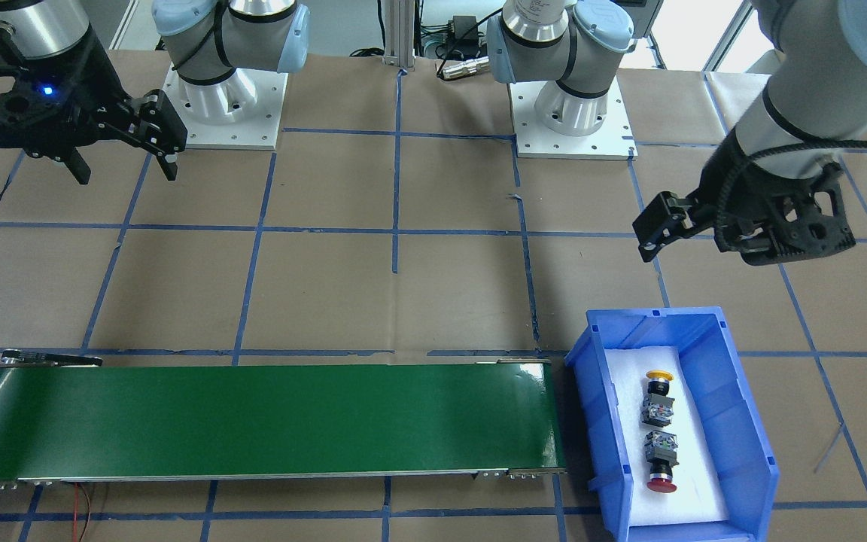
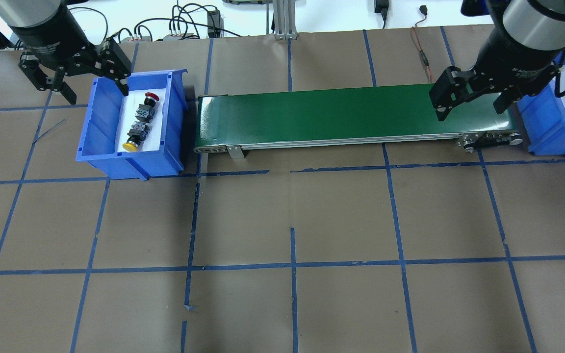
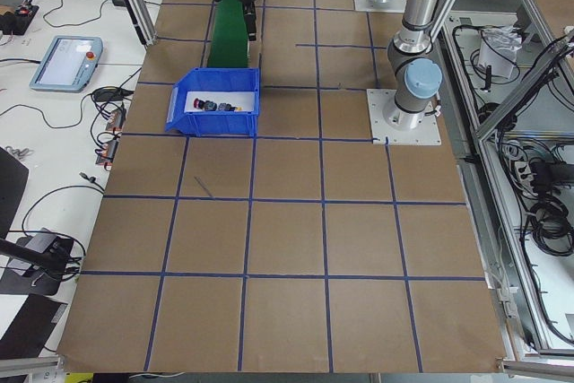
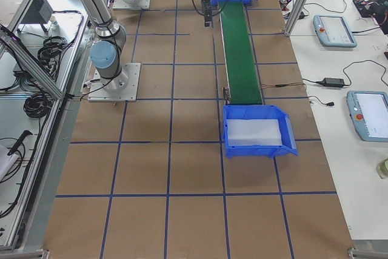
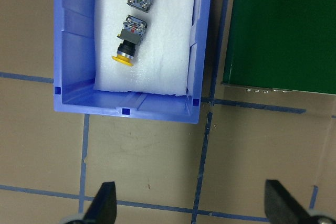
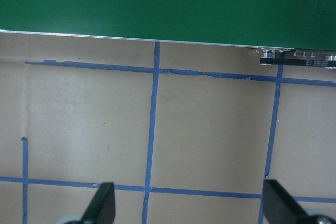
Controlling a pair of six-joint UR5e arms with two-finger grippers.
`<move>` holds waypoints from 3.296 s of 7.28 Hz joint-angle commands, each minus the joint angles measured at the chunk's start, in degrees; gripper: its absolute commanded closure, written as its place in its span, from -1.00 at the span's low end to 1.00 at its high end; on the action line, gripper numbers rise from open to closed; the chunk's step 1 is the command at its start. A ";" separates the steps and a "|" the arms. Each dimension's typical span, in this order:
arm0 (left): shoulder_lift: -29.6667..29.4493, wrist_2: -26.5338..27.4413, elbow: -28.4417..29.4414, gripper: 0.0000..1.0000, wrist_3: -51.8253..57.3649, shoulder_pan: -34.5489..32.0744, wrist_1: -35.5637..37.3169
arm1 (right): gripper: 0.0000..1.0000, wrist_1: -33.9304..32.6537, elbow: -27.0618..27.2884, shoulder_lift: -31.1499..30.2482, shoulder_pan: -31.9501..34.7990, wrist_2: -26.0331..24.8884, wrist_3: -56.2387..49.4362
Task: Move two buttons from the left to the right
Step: 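Move the left gripper down over the first red push-button in the bin, then close the left gripper on the red push-button and lift it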
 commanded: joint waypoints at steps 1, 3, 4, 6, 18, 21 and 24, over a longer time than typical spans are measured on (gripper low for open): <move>-4.63 -0.47 0.83 -1.00 0.92 6.22 0.31 | -0.99 0.12 0.14 0.41 0.00 -0.46 -0.09; -10.69 -0.92 0.83 -1.00 0.75 6.16 8.70 | -1.00 1.34 -0.03 0.59 0.00 -0.54 -0.70; -13.07 -1.87 1.00 -1.00 0.40 5.46 10.67 | -1.00 2.74 -0.21 0.50 0.00 -0.55 -0.70; -17.29 -2.41 2.75 -1.00 1.00 3.88 16.55 | -1.00 5.56 -0.56 0.59 0.00 -0.72 -0.70; -25.23 -1.89 2.51 -0.70 12.18 1.68 21.84 | -1.00 5.48 -0.03 0.94 -0.09 -0.72 -0.79; -25.84 -1.97 1.80 -0.68 12.87 1.85 23.33 | -1.00 5.48 -0.12 1.90 -0.09 -0.72 -0.79; -27.07 -2.06 1.80 -0.64 12.79 1.68 23.87 | -1.00 5.48 -0.03 1.91 -0.17 -0.63 -0.79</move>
